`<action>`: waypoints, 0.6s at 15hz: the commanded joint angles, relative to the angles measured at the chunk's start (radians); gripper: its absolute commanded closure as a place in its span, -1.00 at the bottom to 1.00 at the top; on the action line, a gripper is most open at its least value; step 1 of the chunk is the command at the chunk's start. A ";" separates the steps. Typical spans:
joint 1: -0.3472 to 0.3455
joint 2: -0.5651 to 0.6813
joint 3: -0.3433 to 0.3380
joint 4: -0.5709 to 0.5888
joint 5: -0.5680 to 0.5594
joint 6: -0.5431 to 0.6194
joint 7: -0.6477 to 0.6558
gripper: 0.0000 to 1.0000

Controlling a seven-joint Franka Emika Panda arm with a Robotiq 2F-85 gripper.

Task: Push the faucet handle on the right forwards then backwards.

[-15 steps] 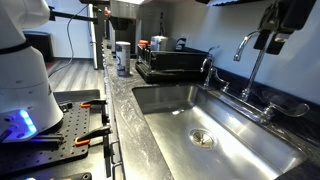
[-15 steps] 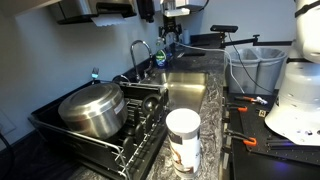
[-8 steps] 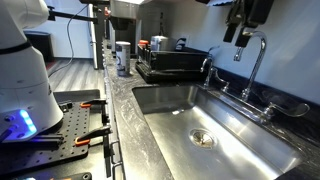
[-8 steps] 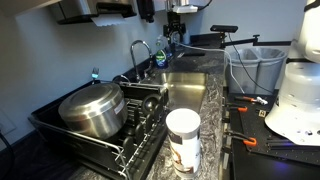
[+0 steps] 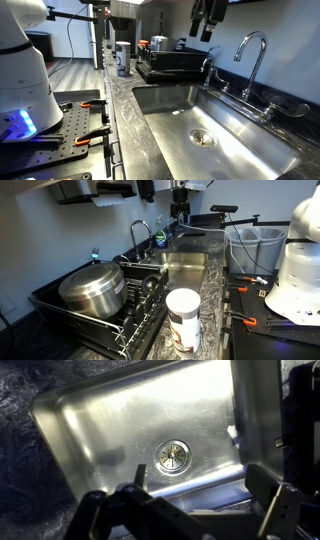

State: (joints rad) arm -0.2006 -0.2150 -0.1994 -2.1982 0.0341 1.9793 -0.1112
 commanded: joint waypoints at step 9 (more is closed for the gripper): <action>0.031 -0.134 0.000 -0.131 -0.023 -0.002 -0.082 -1.00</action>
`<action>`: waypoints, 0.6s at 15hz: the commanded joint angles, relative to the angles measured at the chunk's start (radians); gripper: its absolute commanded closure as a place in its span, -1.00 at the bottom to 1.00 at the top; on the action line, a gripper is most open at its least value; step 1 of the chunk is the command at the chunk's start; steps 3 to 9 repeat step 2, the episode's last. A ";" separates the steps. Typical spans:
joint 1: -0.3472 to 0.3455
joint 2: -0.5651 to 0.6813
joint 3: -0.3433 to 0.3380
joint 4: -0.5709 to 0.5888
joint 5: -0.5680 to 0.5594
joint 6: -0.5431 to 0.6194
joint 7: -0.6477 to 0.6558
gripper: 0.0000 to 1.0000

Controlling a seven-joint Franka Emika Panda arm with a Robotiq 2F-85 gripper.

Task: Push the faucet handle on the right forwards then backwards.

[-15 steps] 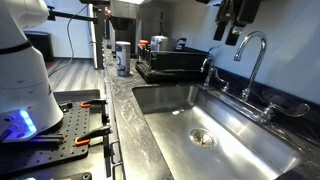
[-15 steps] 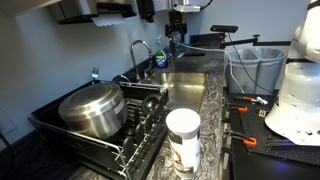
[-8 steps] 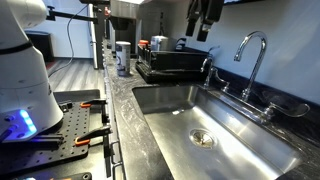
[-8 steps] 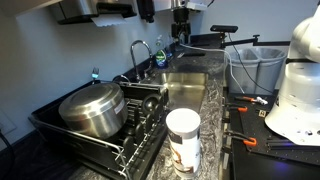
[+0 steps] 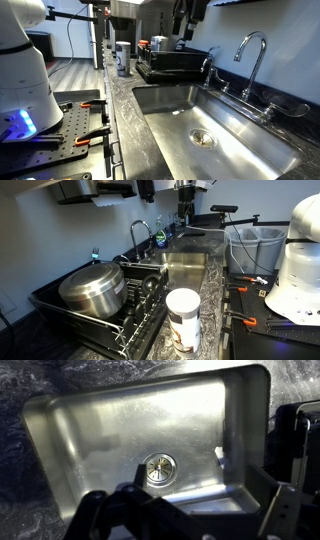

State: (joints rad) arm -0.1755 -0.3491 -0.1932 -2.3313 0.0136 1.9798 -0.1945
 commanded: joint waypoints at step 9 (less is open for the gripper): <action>0.006 -0.004 -0.006 -0.001 -0.002 -0.002 0.001 -1.00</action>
